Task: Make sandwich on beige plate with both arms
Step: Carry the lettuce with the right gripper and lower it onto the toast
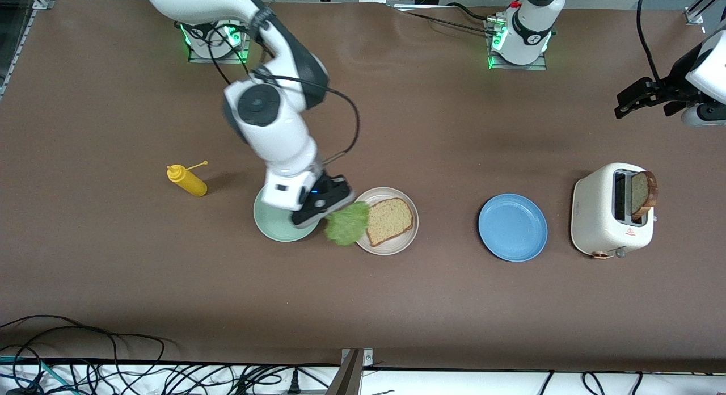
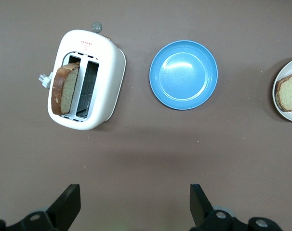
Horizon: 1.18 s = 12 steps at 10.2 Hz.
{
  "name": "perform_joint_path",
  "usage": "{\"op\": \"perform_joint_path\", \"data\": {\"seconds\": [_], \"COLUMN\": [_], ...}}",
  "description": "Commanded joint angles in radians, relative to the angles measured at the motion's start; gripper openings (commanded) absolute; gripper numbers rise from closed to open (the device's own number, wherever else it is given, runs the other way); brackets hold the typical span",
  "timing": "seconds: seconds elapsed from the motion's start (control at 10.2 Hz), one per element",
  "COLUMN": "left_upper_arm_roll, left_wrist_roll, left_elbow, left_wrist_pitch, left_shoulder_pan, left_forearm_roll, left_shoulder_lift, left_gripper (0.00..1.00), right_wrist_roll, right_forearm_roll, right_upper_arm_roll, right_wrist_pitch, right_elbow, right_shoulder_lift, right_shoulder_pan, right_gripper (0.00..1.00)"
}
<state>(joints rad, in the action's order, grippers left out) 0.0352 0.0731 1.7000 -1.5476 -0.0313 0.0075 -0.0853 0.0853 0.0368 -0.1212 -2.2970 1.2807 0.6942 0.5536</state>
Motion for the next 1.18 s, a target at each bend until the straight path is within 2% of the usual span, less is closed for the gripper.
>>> {"op": "perform_joint_path", "data": {"seconds": [0.0, 0.3, 0.59, 1.08], "left_upper_arm_roll": [-0.005, -0.008, -0.006, -0.005], "left_wrist_roll": [-0.001, 0.001, 0.001, -0.001], "left_elbow": [-0.011, -0.011, -0.011, -0.011], "left_wrist_pitch": [0.015, 0.015, 0.015, 0.015], "left_shoulder_pan": [0.002, 0.004, 0.005, 0.007], "left_forearm_roll": [0.026, 0.026, 0.026, 0.025], "left_shoulder_lift": [0.001, -0.001, -0.001, 0.001], "left_gripper": [1.00, 1.00, 1.00, 1.00], "right_wrist_roll": [-0.025, -0.125, -0.205, -0.214], "right_forearm_roll": [0.011, 0.011, 0.012, 0.012], "right_upper_arm_roll": [0.005, 0.005, 0.006, 0.008], "right_wrist_pitch": [-0.146, -0.219, -0.223, -0.276], "right_elbow": [-0.041, -0.040, -0.037, -0.038], "right_shoulder_lift": [0.120, 0.208, 0.246, 0.278], "right_shoulder_pan": [0.041, 0.068, 0.075, 0.080], "right_gripper": [0.00, 0.00, 0.00, 0.00]}}
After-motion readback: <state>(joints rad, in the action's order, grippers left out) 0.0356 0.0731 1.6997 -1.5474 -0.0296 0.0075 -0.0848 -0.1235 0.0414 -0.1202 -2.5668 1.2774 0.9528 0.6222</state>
